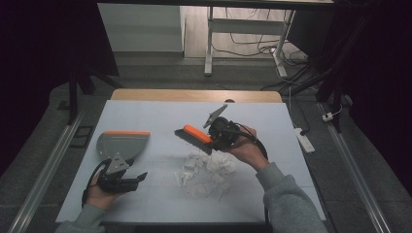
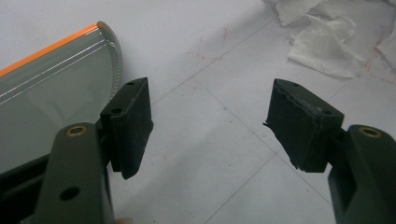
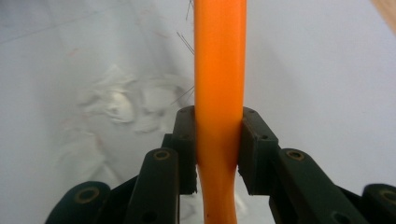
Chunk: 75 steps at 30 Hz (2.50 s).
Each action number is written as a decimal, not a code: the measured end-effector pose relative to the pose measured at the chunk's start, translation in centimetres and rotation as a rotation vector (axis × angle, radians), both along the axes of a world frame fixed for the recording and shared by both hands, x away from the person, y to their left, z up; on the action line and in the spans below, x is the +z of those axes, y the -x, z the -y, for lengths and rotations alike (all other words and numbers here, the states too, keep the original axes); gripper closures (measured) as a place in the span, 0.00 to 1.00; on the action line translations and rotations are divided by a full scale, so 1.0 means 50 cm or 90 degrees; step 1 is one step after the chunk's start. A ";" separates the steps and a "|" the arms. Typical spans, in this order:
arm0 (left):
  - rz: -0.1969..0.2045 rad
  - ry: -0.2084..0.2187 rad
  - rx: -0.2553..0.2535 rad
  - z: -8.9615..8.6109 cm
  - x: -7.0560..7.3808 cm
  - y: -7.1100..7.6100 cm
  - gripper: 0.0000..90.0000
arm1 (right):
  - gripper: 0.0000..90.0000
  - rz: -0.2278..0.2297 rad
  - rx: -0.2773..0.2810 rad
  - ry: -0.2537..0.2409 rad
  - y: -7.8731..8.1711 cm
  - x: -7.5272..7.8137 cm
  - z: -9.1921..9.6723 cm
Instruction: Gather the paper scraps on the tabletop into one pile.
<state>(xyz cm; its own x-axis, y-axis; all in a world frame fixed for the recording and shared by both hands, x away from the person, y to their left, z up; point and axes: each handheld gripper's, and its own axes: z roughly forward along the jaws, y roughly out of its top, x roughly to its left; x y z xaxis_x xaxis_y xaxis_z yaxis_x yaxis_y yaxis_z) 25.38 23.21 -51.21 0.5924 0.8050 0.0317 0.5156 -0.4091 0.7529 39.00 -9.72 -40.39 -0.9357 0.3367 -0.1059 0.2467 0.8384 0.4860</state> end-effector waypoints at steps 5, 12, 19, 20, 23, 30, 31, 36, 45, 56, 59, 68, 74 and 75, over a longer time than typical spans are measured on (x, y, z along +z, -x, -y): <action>0.006 0.002 0.009 -0.006 0.002 0.001 0.35 | 0.78 -0.022 0.009 -0.009 0.044 0.001 -0.030; 0.010 0.003 0.016 -0.011 0.004 0.002 0.35 | 0.78 -0.089 -0.026 -0.052 0.080 -0.010 -0.054; 0.011 0.004 0.024 -0.016 0.004 0.001 0.35 | 0.78 -0.120 -0.030 -0.037 0.094 -0.034 -0.079; 0.011 0.006 0.024 -0.017 0.003 0.001 0.35 | 0.78 -0.123 -0.030 -0.039 0.095 -0.038 -0.083; 0.013 0.006 0.028 -0.022 0.004 0.002 0.35 | 0.78 -0.135 -0.034 -0.043 0.097 -0.047 -0.093; 0.027 0.015 0.048 -0.034 0.007 0.001 0.36 | 0.78 -0.161 -0.021 -0.044 0.123 -0.068 -0.133; 0.026 0.015 0.048 -0.035 0.006 0.001 0.36 | 0.78 -0.161 -0.018 -0.041 0.127 -0.072 -0.141; 0.022 0.012 0.046 -0.035 0.004 0.000 0.36 | 0.78 -0.175 -0.016 -0.029 0.127 -0.103 -0.175; 0.017 0.014 0.042 -0.036 0.002 -0.001 0.36 | 0.78 -0.162 -0.067 -0.019 0.082 -0.123 -0.144; 0.010 0.008 0.038 -0.029 -0.002 -0.003 0.36 | 0.78 -0.129 -0.145 -0.087 0.067 -0.056 -0.028; 0.010 0.007 0.039 -0.029 -0.001 -0.003 0.36 | 0.78 -0.117 -0.128 -0.106 0.076 -0.023 -0.019; 0.010 0.008 0.038 -0.030 -0.002 -0.003 0.36 | 0.78 -0.093 -0.111 -0.114 0.090 0.013 0.002; 0.011 0.009 0.041 -0.033 -0.001 -0.002 0.36 | 0.78 -0.128 -0.074 -0.105 0.117 -0.001 -0.012; 0.011 0.010 0.042 -0.033 -0.001 -0.002 0.36 | 0.78 -0.133 -0.060 -0.095 0.124 -0.006 -0.016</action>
<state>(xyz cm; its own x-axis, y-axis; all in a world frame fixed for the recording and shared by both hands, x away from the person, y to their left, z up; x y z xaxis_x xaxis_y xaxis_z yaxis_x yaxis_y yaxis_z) 25.50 24.84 -51.27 0.5379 0.8425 0.0294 0.5274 -0.3635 0.7679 32.82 -8.90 -40.70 -0.8956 0.4212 0.1432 0.4284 0.7294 0.5334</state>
